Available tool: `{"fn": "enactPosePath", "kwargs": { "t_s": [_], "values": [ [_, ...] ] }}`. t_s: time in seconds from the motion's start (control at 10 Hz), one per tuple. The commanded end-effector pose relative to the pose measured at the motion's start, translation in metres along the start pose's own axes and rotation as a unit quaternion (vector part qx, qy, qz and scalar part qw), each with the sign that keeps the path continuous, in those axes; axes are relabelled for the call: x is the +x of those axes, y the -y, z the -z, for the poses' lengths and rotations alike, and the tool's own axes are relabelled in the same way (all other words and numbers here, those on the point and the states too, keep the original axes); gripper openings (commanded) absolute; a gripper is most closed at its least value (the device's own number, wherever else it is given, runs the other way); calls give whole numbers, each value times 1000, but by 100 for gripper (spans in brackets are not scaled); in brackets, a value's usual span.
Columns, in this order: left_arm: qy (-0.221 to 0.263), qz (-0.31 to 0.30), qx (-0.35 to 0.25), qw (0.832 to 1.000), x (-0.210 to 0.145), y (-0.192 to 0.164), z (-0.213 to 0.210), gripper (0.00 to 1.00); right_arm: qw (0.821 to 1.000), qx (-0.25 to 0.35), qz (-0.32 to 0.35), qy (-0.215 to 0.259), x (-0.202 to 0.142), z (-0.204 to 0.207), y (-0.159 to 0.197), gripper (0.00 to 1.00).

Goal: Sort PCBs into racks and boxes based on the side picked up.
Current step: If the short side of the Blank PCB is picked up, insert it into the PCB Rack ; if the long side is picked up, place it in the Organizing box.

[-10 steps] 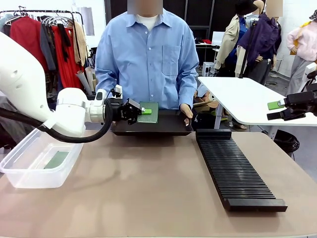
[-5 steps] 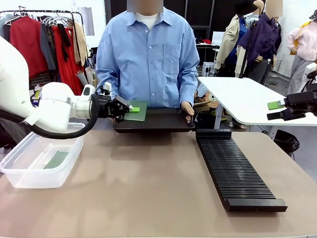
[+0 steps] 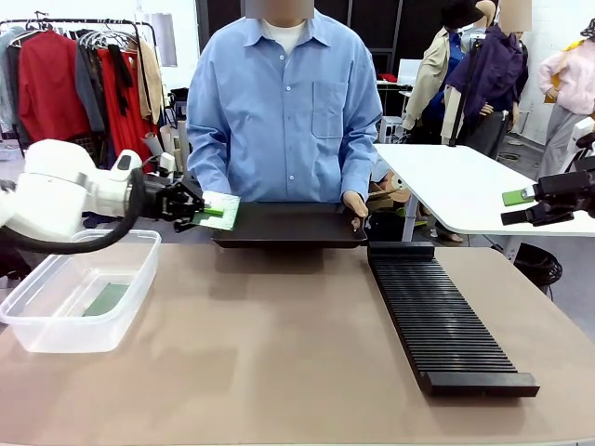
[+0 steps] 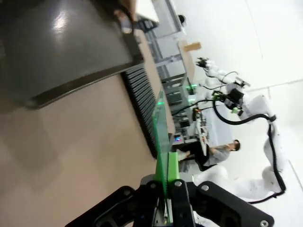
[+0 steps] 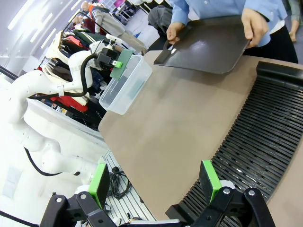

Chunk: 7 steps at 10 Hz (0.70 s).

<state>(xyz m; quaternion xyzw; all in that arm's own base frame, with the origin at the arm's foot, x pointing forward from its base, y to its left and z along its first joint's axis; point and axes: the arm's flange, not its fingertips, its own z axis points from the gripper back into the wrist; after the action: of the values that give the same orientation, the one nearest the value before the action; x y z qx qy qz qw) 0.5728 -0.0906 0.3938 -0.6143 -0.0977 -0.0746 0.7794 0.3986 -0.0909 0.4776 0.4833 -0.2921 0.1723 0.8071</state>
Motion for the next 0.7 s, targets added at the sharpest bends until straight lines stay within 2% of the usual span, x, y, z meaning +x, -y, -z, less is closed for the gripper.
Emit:
{"fn": "enactPosePath", "kwargs": {
  "t_s": [0.0, 0.3, 0.4, 0.6],
  "values": [
    [-9, -28, 48, 998, -14, 18, -24, 0, 1000, 2, 2, 4, 3, 0, -2, 100],
    [-24, -55, 99, 993, -21, 32, -73, 0, 1000, 2, 2, 4, 3, 0, -2, 100],
    [-28, -50, 137, 989, -21, 37, -84, 0, 1000, 2, 2, 4, 3, 0, -2, 100],
    [-49, -35, 158, 986, -21, 52, -101, 0, 1000, 2, 2, 4, 3, 0, -2, 100]
  ]
}}
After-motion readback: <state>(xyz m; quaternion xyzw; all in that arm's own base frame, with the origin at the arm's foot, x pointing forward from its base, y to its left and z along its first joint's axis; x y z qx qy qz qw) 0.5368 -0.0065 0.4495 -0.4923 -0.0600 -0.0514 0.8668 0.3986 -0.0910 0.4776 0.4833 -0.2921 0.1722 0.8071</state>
